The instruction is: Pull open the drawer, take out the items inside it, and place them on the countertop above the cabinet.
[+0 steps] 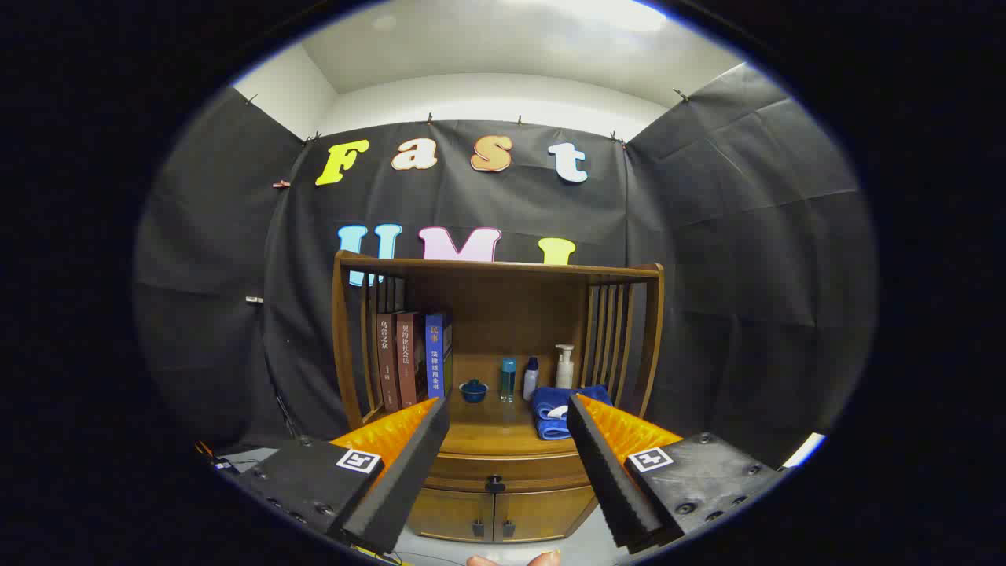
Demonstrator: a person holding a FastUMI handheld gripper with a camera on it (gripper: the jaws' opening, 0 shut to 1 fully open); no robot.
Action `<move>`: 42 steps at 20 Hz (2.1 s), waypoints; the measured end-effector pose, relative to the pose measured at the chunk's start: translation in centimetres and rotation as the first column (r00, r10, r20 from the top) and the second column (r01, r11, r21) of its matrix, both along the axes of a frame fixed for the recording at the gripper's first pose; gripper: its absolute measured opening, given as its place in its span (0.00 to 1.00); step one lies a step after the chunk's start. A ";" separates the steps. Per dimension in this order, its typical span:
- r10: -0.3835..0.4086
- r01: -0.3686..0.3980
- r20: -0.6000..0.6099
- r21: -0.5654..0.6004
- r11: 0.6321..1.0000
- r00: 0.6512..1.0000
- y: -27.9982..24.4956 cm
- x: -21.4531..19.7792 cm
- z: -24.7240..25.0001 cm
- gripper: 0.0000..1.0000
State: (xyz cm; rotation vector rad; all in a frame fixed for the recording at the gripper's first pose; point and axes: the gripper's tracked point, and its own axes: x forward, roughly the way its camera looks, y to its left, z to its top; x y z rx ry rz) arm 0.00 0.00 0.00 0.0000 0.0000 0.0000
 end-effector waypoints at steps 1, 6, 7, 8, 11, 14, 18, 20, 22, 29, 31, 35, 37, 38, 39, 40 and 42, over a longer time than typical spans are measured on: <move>0.004 -0.004 0.001 -0.003 1.000 1.000 0.1 0.1 0.0 0.99; 0.013 -0.013 0.001 -0.009 1.000 1.000 0.5 -0.1 0.2 0.98; 0.013 -0.013 0.001 -0.010 1.000 1.000 0.4 0.0 0.1 0.98; 0.013 -0.013 0.000 -0.012 1.000 1.000 0.5 0.0 0.1 0.98; 0.015 -0.015 0.001 -0.014 1.000 1.000 0.7 0.0 0.1 0.98; 0.019 -0.019 0.003 -0.019 1.000 1.000 1.1 -0.2 0.0 0.98; 0.025 -0.024 0.002 -0.028 0.999 1.000 1.2 -0.1 -0.1 0.98; 0.026 -0.026 0.004 -0.024 0.999 1.000 1.4 0.3 -0.3 0.98; 0.030 -0.030 0.008 -0.018 0.999 1.000 1.5 1.0 -0.7 0.98; 0.054 -0.053 0.021 -0.037 0.998 0.998 2.1 6.8 -5.1 0.98; 0.046 -0.045 0.020 -0.036 0.998 0.999 2.1 8.7 -7.4 0.98; 0.050 -0.049 0.005 -0.027 0.998 0.999 2.6 12.6 -13.9 0.98; 0.058 -0.059 -0.020 -0.023 0.998 0.998 2.9 14.1 -17.6 0.98; 0.061 -0.062 -0.038 -0.020 0.998 0.997 2.9 14.6 -19.3 0.98; 0.065 -0.066 -0.057 -0.020 0.998 0.996 2.9 14.9 -21.3 0.98; 0.067 -0.069 -0.076 -0.022 0.997 0.995 2.9 15.3 -23.3 0.98; 0.073 -0.077 -0.121 -0.031 0.996 0.990 2.6 15.6 -27.0 0.99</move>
